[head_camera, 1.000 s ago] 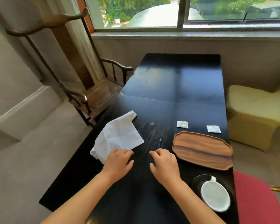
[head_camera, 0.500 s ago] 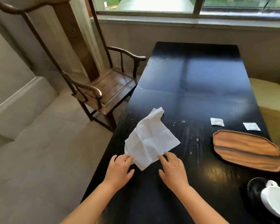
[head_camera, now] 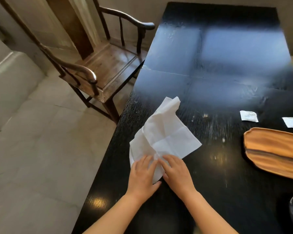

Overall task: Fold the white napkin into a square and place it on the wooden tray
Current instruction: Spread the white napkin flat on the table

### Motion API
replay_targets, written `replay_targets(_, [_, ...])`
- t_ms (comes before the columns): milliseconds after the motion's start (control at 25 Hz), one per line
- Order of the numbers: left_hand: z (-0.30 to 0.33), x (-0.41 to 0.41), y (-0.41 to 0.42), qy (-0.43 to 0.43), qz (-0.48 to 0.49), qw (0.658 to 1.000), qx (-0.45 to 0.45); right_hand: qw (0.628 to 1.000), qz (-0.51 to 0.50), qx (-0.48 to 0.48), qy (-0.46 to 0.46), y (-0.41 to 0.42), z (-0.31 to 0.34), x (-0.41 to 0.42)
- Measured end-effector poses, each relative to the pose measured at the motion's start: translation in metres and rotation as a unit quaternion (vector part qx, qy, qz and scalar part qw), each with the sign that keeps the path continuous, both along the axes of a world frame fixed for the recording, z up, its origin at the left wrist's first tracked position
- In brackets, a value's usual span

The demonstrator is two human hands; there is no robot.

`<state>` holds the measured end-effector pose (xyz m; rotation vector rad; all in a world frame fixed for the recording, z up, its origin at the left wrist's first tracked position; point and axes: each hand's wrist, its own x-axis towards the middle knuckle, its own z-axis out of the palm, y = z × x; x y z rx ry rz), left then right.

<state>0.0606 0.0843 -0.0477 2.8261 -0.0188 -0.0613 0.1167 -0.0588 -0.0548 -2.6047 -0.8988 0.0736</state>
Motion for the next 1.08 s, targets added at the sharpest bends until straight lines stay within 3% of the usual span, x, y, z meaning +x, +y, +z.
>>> replay_targets(240, [0.017,0.010,0.010,-0.035,0.034,0.995,-0.083,0.999,0.008,0.040,0.022,0.004,0.017,0.020])
replay_targets(560, [0.114,0.028,0.055,-0.053,0.073,0.989,-0.116,0.981,-0.059,0.115,0.147,-0.001,0.123,0.035])
replay_targets(760, [0.183,0.044,0.068,0.009,0.064,0.965,-0.255,0.986,-0.029,0.122,0.113,-0.010,0.184,0.036])
replay_targets(920, [0.253,0.053,0.073,0.125,-0.017,0.933,-0.338,0.993,-0.049,0.090,0.065,-0.033,0.205,0.033])
replay_targets(1080, [0.301,0.058,0.093,0.245,-0.121,0.917,-0.291,0.991,-0.074,0.048,0.103,-0.067,0.232,0.031])
